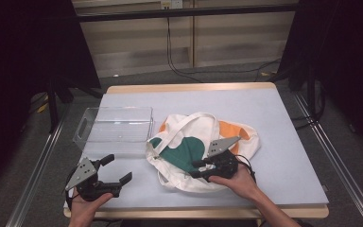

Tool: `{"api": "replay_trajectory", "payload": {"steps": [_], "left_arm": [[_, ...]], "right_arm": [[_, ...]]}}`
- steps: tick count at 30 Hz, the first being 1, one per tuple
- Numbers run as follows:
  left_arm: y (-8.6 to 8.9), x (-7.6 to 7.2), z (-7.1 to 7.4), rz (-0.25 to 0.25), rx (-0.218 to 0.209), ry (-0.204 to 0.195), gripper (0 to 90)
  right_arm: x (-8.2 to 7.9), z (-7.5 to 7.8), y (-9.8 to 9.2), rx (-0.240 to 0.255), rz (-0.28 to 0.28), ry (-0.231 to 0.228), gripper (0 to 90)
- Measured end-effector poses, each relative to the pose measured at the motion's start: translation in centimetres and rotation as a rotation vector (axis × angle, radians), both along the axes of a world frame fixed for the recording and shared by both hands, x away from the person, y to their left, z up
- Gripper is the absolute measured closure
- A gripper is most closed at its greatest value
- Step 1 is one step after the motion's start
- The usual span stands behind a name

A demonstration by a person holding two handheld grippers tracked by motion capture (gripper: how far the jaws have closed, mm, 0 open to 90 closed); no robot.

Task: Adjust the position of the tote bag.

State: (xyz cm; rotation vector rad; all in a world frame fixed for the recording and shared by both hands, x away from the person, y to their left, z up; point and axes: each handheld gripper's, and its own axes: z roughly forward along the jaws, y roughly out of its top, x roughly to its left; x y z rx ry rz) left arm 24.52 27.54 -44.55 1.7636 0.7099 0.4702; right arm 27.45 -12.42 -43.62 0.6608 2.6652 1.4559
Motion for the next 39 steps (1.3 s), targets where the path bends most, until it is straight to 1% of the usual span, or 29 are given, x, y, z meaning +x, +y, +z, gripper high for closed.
{"api": "replay_trajectory", "payload": {"steps": [2,3,4,5,6,7,8,9,11,13,15,17,19,21,23,24,26,28,30,32,34,38,39], "left_arm": [[-0.1,0.0,0.0,-0.002,0.002,-0.002,6.8],[-0.1,0.1,0.0,-0.009,-0.003,-0.001,6.8],[-0.3,0.1,0.0,-0.006,-0.010,0.003,6.8],[-0.2,0.1,0.0,-0.011,0.001,0.001,6.8],[-0.3,0.1,0.0,-0.010,-0.007,0.003,6.8],[-0.2,0.2,0.0,-0.012,0.001,0.000,6.8],[-0.3,0.2,0.0,-0.013,0.000,0.002,6.8],[-0.3,0.2,0.0,-0.012,-0.016,0.003,6.8],[-0.4,0.2,-0.1,-0.009,-0.022,0.008,6.8],[-0.4,0.3,0.0,-0.016,-0.010,0.005,6.8],[-0.5,0.3,0.0,-0.020,-0.006,0.002,6.8],[-0.6,0.3,-0.1,-0.021,-0.014,0.007,6.8],[-0.6,0.3,0.0,-0.024,-0.007,0.006,6.8],[-0.6,0.3,-0.1,-0.025,-0.014,0.007,6.8],[-0.5,0.3,0.0,-0.025,-0.008,0.007,6.8],[-0.5,0.3,0.0,-0.025,-0.008,0.006,6.8],[-0.5,0.3,0.0,-0.027,-0.012,0.008,6.8],[-0.5,0.2,0.0,-0.026,-0.007,0.004,6.8],[-0.5,0.3,0.0,-0.027,-0.011,0.006,6.8],[-0.6,0.3,0.0,-0.030,-0.012,0.010,6.8],[-0.6,0.2,-0.1,-0.032,-0.014,0.014,6.8],[-0.7,0.3,-0.1,-0.033,-0.010,0.014,6.8],[-0.7,0.3,-0.1,-0.033,-0.010,0.014,6.8]], "right_arm": [[0.5,0.0,0.4,-0.009,-0.006,0.004,61.1],[0.7,0.0,0.6,-0.019,-0.010,0.007,60.6],[0.8,-0.1,0.9,-0.036,-0.025,0.011,59.7],[1.0,-0.5,1.3,-0.052,-0.030,0.009,59.5],[1.0,-0.5,1.3,-0.052,-0.030,0.009,59.5],[1.0,-0.6,1.5,-0.059,-0.030,0.005,59.2],[1.0,-1.0,1.7,-0.075,-0.032,0.007,58.1],[1.0,-1.3,1.9,-0.084,-0.030,0.011,57.1],[0.8,-1.8,2.3,-0.123,-0.024,0.016,55.6],[0.8,-2.1,2.4,-0.130,-0.030,0.018,55.4],[0.9,-2.3,2.4,-0.123,-0.031,0.021,54.9],[0.9,-2.4,2.4,-0.122,-0.030,0.022,54.9],[0.9,-2.5,2.4,-0.125,-0.032,0.022,55.0],[0.9,-2.6,2.5,-0.131,-0.038,0.029,55.0],[1.0,-2.7,2.5,-0.130,-0.044,0.025,56.4],[1.0,-2.7,2.6,-0.142,-0.051,0.021,58.3],[1.1,-2.7,2.6,-0.149,-0.062,0.023,61.9],[1.1,-2.7,2.6,-0.157,-0.070,0.022,62.6],[1.2,-2.9,2.7,-0.192,-0.089,-0.002,62.0],[1.3,-3.2,2.7,-0.195,-0.085,0.007,58.3],[1.3,-3.4,2.8,-0.203,-0.063,0.012,56.7],[1.1,-3.6,3.1,-0.224,-0.064,-0.014,56.8],[1.1,-3.6,3.1,-0.233,-0.057,-0.024,57.3]]}}
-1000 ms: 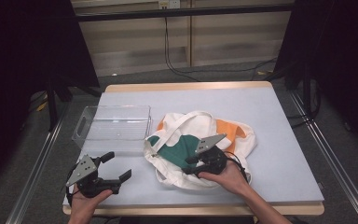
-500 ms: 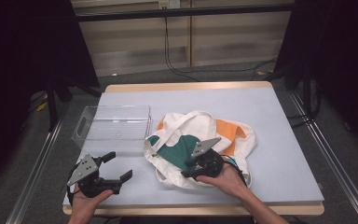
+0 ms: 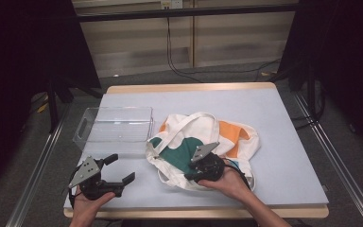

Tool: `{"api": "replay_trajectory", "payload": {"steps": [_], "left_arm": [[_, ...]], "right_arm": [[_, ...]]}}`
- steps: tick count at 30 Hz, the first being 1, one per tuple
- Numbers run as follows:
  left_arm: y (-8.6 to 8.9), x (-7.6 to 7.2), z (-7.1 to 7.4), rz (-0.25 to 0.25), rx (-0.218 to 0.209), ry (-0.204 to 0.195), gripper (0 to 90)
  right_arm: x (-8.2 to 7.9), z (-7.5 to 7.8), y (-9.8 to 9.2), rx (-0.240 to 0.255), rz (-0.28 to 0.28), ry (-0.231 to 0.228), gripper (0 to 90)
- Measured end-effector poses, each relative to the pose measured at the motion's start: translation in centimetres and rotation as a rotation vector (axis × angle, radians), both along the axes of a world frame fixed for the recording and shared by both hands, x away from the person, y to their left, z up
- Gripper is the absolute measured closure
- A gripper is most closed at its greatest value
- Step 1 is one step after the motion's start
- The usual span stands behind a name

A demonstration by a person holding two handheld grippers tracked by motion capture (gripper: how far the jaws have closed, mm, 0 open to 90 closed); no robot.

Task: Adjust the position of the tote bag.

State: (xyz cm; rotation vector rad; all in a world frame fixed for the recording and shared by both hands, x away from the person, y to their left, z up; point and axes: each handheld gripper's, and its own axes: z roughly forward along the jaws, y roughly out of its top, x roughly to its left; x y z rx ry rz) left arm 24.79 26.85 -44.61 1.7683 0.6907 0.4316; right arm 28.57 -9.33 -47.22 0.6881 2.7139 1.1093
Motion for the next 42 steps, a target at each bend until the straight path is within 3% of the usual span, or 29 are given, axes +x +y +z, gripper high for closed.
{"api": "replay_trajectory", "payload": {"steps": [6,13,15,18,24,32,35,42], "left_arm": [[0.0,0.0,0.0,-0.011,0.002,-0.001,6.8],[-0.1,0.0,0.0,-0.011,0.002,0.002,6.8],[-0.1,0.0,0.0,-0.008,0.006,0.000,6.8],[0.0,0.1,0.0,-0.016,0.001,0.003,6.8],[-0.1,0.0,-0.1,-0.014,-0.008,0.014,7.9],[-0.2,0.0,0.0,-0.052,-0.005,0.026,12.2],[-0.3,-0.2,0.0,-0.061,-0.002,0.028,16.0],[-0.6,-0.4,0.1,-0.096,0.011,0.024,20.6]], "right_arm": [[-0.2,-0.1,0.3,-0.041,-0.011,-0.034,63.9],[0.2,0.0,0.3,-0.035,-0.030,0.002,68.0],[0.3,0.1,0.1,-0.028,-0.038,0.022,81.9],[0.5,0.0,0.0,-0.005,-0.038,0.045,84.5],[0.4,0.3,0.0,-0.009,-0.043,0.038,85.9],[0.5,1.4,-0.7,0.076,-0.042,0.062,86.1],[0.5,2.2,-1.4,0.127,-0.034,0.057,86.1],[0.6,3.3,-2.3,0.188,-0.041,0.038,86.2]]}}
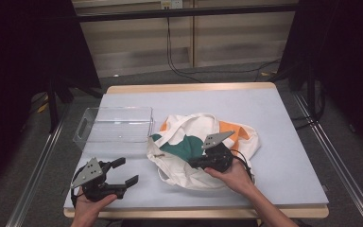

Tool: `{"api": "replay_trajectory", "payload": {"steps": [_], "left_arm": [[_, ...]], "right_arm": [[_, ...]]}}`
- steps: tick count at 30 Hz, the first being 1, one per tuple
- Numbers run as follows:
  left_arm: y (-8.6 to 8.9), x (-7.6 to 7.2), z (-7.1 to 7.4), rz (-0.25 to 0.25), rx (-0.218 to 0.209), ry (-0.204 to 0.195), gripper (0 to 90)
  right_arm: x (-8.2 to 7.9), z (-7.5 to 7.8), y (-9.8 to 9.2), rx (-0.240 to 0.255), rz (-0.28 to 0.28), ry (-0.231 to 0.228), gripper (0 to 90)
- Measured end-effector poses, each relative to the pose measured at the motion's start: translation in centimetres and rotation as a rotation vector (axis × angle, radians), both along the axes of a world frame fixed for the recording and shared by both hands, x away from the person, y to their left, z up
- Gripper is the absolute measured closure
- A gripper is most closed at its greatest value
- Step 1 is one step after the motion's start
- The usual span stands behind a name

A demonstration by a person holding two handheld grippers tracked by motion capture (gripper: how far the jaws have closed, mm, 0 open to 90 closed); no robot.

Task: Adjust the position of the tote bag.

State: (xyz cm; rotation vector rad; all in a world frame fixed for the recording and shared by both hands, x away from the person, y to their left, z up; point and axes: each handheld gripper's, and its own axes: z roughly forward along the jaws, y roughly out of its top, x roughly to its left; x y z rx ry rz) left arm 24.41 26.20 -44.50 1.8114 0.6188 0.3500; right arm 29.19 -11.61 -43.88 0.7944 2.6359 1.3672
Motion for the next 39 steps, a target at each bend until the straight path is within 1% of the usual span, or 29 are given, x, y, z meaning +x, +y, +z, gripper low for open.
{"api": "replay_trajectory", "payload": {"steps": [1,2,4,7,9,10,11,12,13,15,16,18,19,20,21,22,23,24,26,28,29,30,31,32,33,34,35,36,39], "left_arm": [[0.0,0.0,0.0,-0.006,0.005,0.000,21.3],[-0.1,0.0,0.0,-0.014,-0.008,0.010,23.1],[-0.3,-0.1,0.0,-0.029,-0.016,0.023,25.5],[-0.5,-0.2,0.1,-0.033,-0.002,0.018,27.2],[-0.6,-0.3,0.1,-0.059,-0.006,0.017,28.0],[-0.6,-0.4,0.2,-0.059,0.008,0.009,28.5],[-0.8,-0.5,0.2,-0.055,-0.005,0.016,28.7],[-0.7,-0.5,0.3,-0.058,0.007,0.012,29.2],[-0.8,-0.6,0.3,-0.060,0.008,0.013,30.6],[-1.0,-0.6,0.2,-0.070,0.009,0.015,30.8],[-1.1,-0.6,0.2,-0.076,0.002,0.019,31.3],[-1.3,-0.7,0.2,-0.072,0.010,0.020,31.5],[-1.4,-0.7,0.2,-0.075,0.004,0.020,31.0],[-1.5,-0.7,0.3,-0.068,0.014,0.016,28.8],[-1.6,-0.6,0.4,-0.076,0.017,0.007,27.4],[-1.6,-0.6,0.5,-0.074,0.025,-0.002,27.5],[-1.7,-0.6,0.4,-0.085,0.003,0.004,27.6],[-1.7,-0.6,0.3,-0.078,0.017,0.013,27.7],[-1.9,-0.6,0.2,-0.088,0.034,0.018,28.7],[-2.0,-0.6,0.1,-0.095,0.035,0.023,28.9],[-2.2,-0.6,0.1,-0.104,0.026,0.021,29.0],[-2.3,-0.7,0.1,-0.090,0.031,0.022,29.6],[-2.4,-0.6,0.1,-0.103,0.044,0.016,30.4],[-2.5,-0.7,0.1,-0.103,0.047,0.024,30.7],[-2.8,-0.7,-0.1,-0.111,0.035,0.030,31.2],[-3.0,-0.7,0.0,-0.105,0.046,0.031,31.4],[-3.2,-0.6,-0.1,-0.128,0.041,0.032,31.4],[-3.4,-0.6,-0.2,-0.137,0.043,0.036,30.9],[-4.2,-0.5,-0.2,-0.148,0.063,0.039,29.4]], "right_arm": [[0.1,0.2,-0.1,0.002,0.004,-0.003,86.2],[0.1,0.3,-0.3,0.017,0.004,-0.003,86.2],[0.3,0.6,-0.6,0.036,0.002,0.002,86.2],[0.3,0.9,-1.0,0.059,-0.003,-0.004,86.2],[0.3,1.1,-1.2,0.072,-0.006,-0.015,86.3],[0.3,1.2,-1.2,0.073,-0.009,-0.020,86.3],[0.3,1.3,-1.3,0.075,-0.008,-0.021,86.2],[0.4,1.4,-1.3,0.073,-0.009,-0.018,86.3],[0.5,1.6,-1.5,0.077,-0.008,-0.020,86.3],[0.5,1.7,-1.5,0.080,-0.008,-0.020,86.3],[0.5,1.8,-1.6,0.088,-0.008,-0.022,86.3],[0.6,2.1,-1.8,0.101,-0.005,-0.020,86.3],[0.7,2.1,-1.9,0.109,-0.014,-0.024,86.3],[0.7,2.1,-2.0,0.119,-0.020,-0.024,86.3],[0.7,2.1,-2.1,0.126,-0.026,-0.025,86.3],[0.7,2.1,-2.1,0.124,-0.025,-0.025,86.3],[0.7,2.1,-2.0,0.121,-0.025,-0.025,86.3],[0.7,2.1,-2.0,0.119,-0.025,-0.027,86.3],[0.8,2.3,-2.1,0.124,-0.024,-0.024,86.3],[0.9,2.6,-2.2,0.129,-0.026,-0.023,86.3],[1.0,2.7,-2.3,0.127,-0.024,-0.024,86.3],[1.0,2.9,-2.3,0.127,-0.023,-0.026,86.3],[1.1,3.1,-2.4,0.127,-0.026,-0.025,86.3],[1.2,3.3,-2.4,0.125,-0.023,-0.027,86.3],[1.2,3.5,-2.5,0.126,-0.023,-0.030,86.3],[1.4,3.8,-2.6,0.130,-0.020,-0.028,86.3],[1.5,3.9,-2.7,0.127,-0.016,-0.028,86.3],[1.7,4.0,-2.8,0.132,-0.016,-0.029,86.3],[2.4,4.1,-2.9,0.148,-0.012,-0.021,86.2]]}}
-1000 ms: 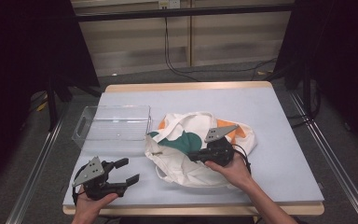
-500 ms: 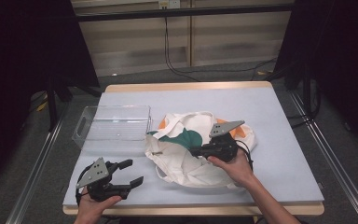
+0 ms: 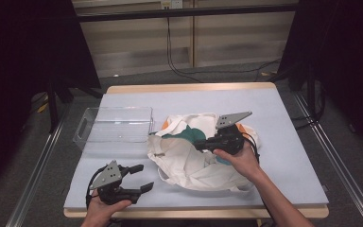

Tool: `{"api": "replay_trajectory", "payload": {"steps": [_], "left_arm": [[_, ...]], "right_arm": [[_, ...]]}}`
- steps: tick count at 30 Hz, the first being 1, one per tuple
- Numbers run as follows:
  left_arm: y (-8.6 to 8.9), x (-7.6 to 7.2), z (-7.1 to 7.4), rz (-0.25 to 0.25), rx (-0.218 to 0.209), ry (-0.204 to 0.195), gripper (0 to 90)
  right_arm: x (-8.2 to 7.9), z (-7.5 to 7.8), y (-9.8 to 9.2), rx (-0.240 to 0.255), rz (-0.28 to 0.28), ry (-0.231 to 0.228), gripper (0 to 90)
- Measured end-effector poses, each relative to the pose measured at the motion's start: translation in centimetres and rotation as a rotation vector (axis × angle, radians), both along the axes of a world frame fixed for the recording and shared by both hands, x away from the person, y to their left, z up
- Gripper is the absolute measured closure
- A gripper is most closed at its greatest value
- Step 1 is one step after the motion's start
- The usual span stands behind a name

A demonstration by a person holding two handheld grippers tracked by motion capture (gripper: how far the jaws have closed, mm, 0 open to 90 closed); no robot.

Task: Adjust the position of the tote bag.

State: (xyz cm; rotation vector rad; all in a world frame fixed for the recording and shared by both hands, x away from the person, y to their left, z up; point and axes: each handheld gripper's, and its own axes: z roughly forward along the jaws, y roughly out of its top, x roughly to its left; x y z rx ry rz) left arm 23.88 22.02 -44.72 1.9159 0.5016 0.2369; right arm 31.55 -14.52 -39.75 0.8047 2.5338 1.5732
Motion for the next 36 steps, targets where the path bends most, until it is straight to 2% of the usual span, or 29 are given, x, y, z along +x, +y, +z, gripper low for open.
{"api": "replay_trajectory", "payload": {"steps": [9,13,18,19,20,21,24,28,30,33,36], "left_arm": [[-2.8,0.0,0.6,-0.078,0.027,-0.017,36.0],[-4.4,0.3,0.8,-0.131,0.020,-0.019,48.1],[-6.9,1.3,0.3,-0.213,0.057,-0.005,54.9],[-7.3,1.4,0.2,-0.215,0.072,-0.005,55.6],[-7.8,1.5,-0.1,-0.238,0.072,0.003,56.8],[-8.1,1.5,-0.2,-0.262,0.092,0.005,58.3],[-9.1,1.5,-0.7,-0.281,0.126,-0.011,59.7],[-9.6,1.3,-1.3,-0.306,0.143,-0.014,59.6],[-9.9,1.1,-1.7,-0.318,0.123,0.001,57.8],[-10.5,0.8,-2.1,-0.349,0.166,-0.023,56.9],[-10.8,0.8,-2.3,-0.359,0.188,-0.044,57.2]], "right_arm": [[0.4,0.3,-0.2,0.018,-0.008,-0.017,86.3],[0.6,0.4,-0.3,0.020,-0.009,-0.018,86.2],[0.9,0.2,-0.4,0.031,-0.011,-0.009,86.2],[1.0,0.2,-0.5,0.035,-0.010,-0.008,86.2],[1.0,0.2,-0.5,0.038,-0.011,-0.007,86.2],[1.1,0.2,-0.6,0.038,-0.012,-0.008,86.2],[1.0,0.2,-0.7,0.038,-0.012,-0.001,86.2],[1.1,0.2,-0.6,0.033,-0.013,-0.005,86.2],[1.1,0.3,-0.5,0.025,-0.015,-0.012,86.2],[1.3,0.5,-0.7,0.027,-0.025,-0.018,86.2],[1.5,0.5,-1.1,0.031,-0.039,-0.021,86.2]]}}
